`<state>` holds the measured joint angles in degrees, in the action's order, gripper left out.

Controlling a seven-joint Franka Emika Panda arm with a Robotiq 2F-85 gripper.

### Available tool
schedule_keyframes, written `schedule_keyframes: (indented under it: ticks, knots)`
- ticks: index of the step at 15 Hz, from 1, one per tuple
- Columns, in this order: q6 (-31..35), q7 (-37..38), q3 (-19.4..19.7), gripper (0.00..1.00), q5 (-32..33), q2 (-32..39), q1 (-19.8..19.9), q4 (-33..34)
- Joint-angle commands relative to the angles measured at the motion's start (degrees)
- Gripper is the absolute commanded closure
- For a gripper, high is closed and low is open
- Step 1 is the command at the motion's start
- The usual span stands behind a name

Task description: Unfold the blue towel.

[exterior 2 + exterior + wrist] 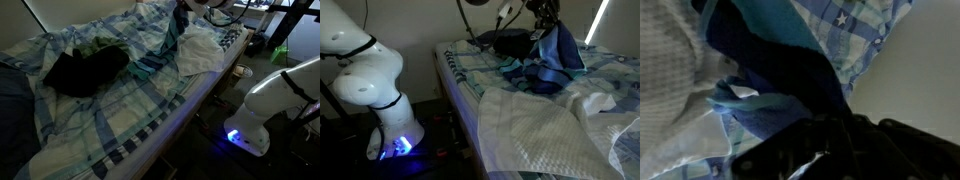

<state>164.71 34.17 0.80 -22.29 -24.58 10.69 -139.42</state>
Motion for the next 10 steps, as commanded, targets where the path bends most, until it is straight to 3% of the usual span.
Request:
schedule_keyframes:
  ticks: [1,9,10]
  knots:
    - [3.1,0.5,2.6,0.99,-3.5,-0.9,-0.6,-4.4]
    - [6.0,-1.2,8.4,0.99,-11.9,1.5,-4.4,-6.9]
    - [6.1,-1.5,9.3,0.92,-12.8,2.2,-5.0,-6.6]
